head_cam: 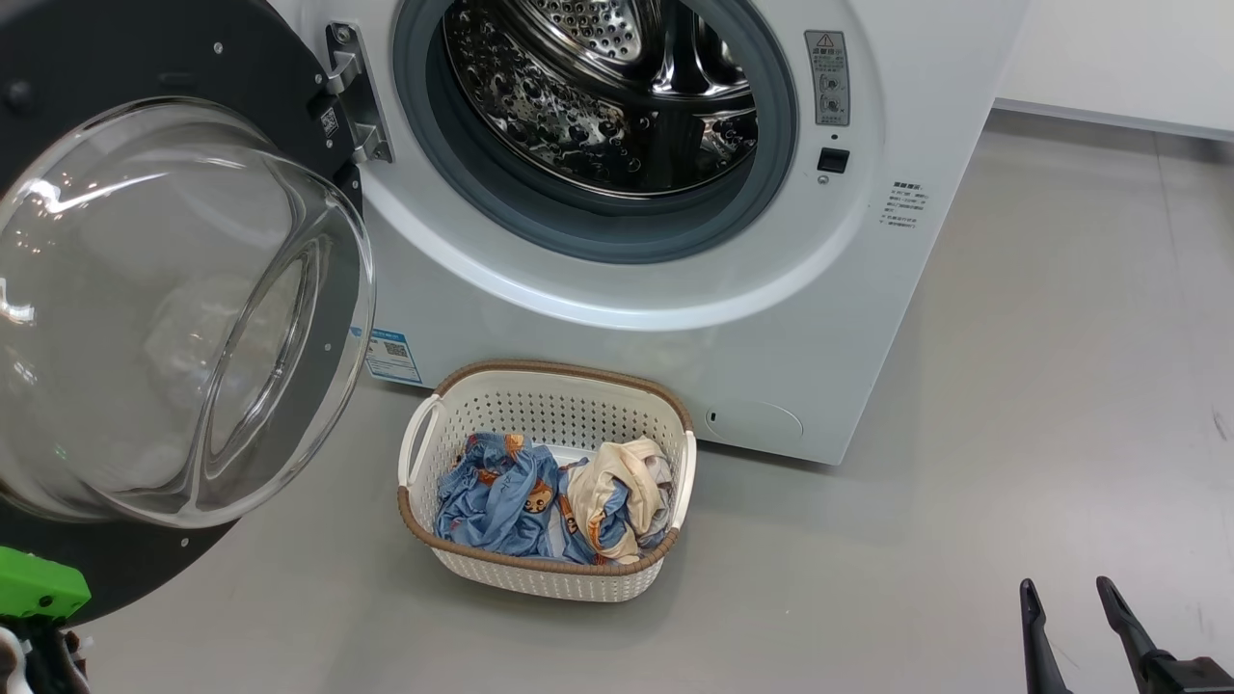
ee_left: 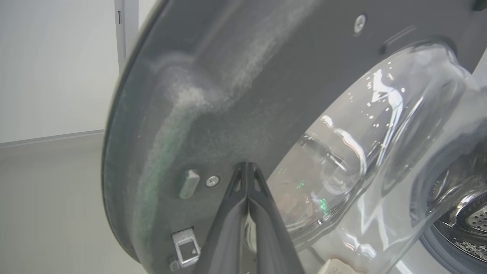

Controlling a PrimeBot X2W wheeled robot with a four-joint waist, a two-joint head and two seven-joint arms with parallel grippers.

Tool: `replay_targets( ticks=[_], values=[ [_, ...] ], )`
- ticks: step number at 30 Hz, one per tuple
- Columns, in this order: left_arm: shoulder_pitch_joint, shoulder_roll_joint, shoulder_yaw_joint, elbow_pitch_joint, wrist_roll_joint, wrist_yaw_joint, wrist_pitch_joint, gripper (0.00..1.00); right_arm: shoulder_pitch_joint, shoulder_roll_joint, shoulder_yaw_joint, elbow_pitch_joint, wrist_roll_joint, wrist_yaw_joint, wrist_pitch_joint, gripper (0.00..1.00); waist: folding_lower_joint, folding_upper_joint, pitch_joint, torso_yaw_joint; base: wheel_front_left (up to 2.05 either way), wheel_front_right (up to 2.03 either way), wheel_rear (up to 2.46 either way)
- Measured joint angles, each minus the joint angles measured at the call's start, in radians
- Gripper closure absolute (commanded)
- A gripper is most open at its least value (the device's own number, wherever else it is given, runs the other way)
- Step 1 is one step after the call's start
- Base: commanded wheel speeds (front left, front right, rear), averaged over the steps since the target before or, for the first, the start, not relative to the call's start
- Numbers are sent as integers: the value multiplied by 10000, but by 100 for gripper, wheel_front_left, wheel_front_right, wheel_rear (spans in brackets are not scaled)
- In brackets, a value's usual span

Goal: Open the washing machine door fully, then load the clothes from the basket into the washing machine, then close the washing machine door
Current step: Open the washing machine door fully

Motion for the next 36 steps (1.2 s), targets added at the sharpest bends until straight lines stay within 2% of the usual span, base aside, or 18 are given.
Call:
replay_targets(
  ticks=[11, 21, 24, 25, 26, 27, 34, 36],
  values=[
    [-442, 163, -96, 886, 21, -86, -351, 100, 0, 35, -38, 2, 0, 25, 0, 0, 0, 0, -130, 1, 0, 0, 0],
    [-473, 138, -136, 849, 73, -171, -796, 100, -3, 96, -33, 98, 10, 75, 0, 0, 0, 0, -409, 19, 0, 0, 0],
    [-433, 81, -221, 535, 128, -224, -909, 44, -2, 127, -44, 100, 17, 75, 0, 0, 0, 0, -520, 20, 0, 0, 0],
    [-401, 75, -297, 422, 236, -261, -922, 21, -2, 144, -44, 100, 19, 75, 0, 0, 0, 0, -548, 21, 0, 0, 0],
    [-363, 59, -359, 297, 351, -274, -922, 6, -2, 163, -42, 100, 19, 77, 0, 0, 0, 0, -566, 21, 0, 0, 0],
    [-335, 35, -416, 207, 414, -322, -926, 0, -2, 180, -42, 100, 21, 77, 0, 0, 0, 0, -580, 20, 0, 0, 0],
    [170, 13, -1104, -1078, 988, -658, -1127, 0, -105, 215, 171, 86, 19, 90, 0, 0, 0, 0, -681, -139, 0, 0, 0],
    [256, 10, -1417, -1605, 1122, -934, -1185, 0, -216, 217, 203, 73, 15, 92, 0, 0, 0, 0, -701, -224, 0, 0, 0]
  ],
)
